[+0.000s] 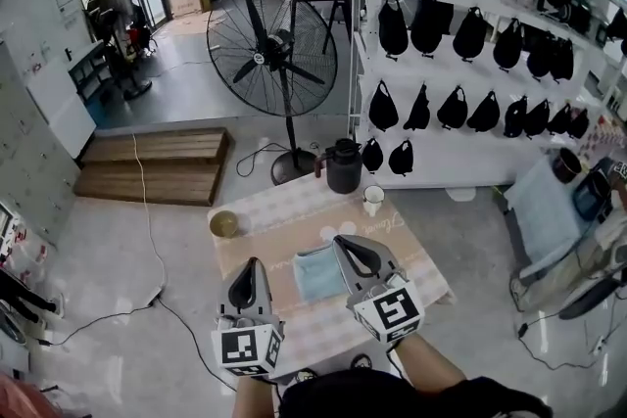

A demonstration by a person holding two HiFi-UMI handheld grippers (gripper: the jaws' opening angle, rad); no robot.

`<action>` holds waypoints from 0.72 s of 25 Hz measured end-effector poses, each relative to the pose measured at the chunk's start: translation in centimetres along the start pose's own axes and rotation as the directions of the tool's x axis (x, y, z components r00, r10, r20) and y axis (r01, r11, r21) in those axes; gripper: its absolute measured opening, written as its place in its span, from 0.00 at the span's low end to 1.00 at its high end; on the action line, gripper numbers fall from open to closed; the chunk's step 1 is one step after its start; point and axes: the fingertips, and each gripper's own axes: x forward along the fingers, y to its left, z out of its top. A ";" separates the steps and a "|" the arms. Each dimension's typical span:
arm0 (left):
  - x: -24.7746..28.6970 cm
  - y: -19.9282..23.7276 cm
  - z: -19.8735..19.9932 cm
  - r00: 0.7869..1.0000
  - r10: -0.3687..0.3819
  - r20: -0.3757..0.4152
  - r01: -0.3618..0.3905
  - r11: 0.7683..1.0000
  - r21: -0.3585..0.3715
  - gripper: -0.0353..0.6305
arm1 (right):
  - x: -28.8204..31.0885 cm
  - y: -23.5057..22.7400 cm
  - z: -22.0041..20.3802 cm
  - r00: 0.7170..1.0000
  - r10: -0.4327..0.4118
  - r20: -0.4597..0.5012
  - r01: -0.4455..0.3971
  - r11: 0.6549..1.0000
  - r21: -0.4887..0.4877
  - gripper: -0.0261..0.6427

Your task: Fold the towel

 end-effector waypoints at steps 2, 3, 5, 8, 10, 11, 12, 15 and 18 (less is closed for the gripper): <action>0.3 0.5 0.2 1.000 0.001 0.008 0.000 1.000 -0.008 0.06 | 0.1 0.3 0.5 1.000 -0.007 0.012 0.007 1.000 -0.007 0.04; 0.3 0.6 0.2 1.000 -0.002 0.010 0.002 1.000 -0.011 0.06 | 0.0 0.4 0.6 1.000 -0.008 0.016 0.008 1.000 -0.013 0.04; 0.2 0.4 0.3 1.000 -0.013 0.019 0.013 1.000 -0.011 0.06 | 0.0 0.6 0.7 1.000 -0.008 0.024 0.009 1.000 -0.020 0.04; 0.4 0.1 0.8 0.999 -0.029 0.033 0.029 1.000 -0.004 0.06 | -0.1 0.2 1.1 0.999 -0.018 0.038 0.019 1.000 -0.015 0.04; 0.5 0.1 1.0 0.999 -0.034 0.036 0.034 0.999 -0.001 0.06 | -0.3 0.0 1.5 0.998 -0.033 0.044 0.034 0.999 -0.017 0.04; 0.5 0.1 1.1 0.999 -0.036 0.036 0.036 0.999 0.001 0.06 | -0.3 -0.2 1.6 0.998 -0.041 0.046 0.042 0.999 -0.018 0.04; 0.5 0.0 1.2 0.999 -0.039 0.037 0.039 0.999 0.003 0.06 | -0.4 -0.4 1.7 0.998 -0.049 0.046 0.050 0.999 -0.016 0.04; 0.7 -0.4 1.6 0.998 -0.045 0.042 0.044 0.999 0.027 0.06 | -0.6 -0.9 1.8 0.997 -0.063 0.052 0.064 0.998 -0.002 0.04; 0.5 -0.4 1.4 0.999 -0.033 0.041 0.030 0.997 0.076 0.06 | -0.7 -0.7 1.7 0.997 -0.056 0.057 0.057 0.998 -0.012 0.04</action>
